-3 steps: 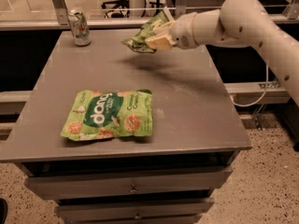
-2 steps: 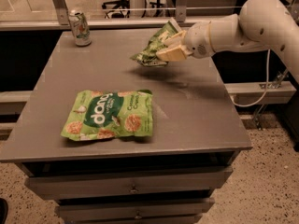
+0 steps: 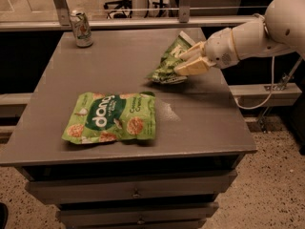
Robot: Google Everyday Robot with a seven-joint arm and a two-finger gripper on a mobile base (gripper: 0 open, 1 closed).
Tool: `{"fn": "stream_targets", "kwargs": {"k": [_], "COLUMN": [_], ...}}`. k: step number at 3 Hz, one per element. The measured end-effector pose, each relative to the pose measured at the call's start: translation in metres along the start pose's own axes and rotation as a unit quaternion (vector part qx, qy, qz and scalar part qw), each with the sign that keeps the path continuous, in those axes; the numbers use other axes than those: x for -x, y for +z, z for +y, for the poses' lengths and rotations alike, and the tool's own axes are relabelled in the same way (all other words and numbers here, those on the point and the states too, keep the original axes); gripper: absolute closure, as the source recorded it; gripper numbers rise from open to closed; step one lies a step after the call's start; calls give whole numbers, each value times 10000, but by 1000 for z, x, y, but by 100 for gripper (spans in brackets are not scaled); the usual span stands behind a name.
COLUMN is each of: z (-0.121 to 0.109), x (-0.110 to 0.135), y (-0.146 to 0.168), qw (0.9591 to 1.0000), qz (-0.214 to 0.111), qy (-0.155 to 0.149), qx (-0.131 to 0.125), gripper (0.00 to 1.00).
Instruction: Move green jalapeno chip bag near green rice chip bag
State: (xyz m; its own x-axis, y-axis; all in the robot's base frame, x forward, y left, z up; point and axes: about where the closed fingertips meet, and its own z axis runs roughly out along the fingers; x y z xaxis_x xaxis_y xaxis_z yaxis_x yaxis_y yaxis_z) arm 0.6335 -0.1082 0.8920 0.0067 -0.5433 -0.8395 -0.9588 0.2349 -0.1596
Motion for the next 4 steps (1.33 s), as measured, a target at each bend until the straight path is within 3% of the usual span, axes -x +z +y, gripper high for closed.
{"fn": "stream_targets", "kwargs": {"k": [1,2,3,4], "z": [21,51,71,82], "x": [-12,-19,-17,-16], "y": [-9,-9,-5,1], "qw": [9987,9924,9839,9759], "qz": [75,66,24,17], "qy": [-82,-291,-569,-761], "qx": [488,1190,1697,2047], "gripper": [100,100,100,77]}}
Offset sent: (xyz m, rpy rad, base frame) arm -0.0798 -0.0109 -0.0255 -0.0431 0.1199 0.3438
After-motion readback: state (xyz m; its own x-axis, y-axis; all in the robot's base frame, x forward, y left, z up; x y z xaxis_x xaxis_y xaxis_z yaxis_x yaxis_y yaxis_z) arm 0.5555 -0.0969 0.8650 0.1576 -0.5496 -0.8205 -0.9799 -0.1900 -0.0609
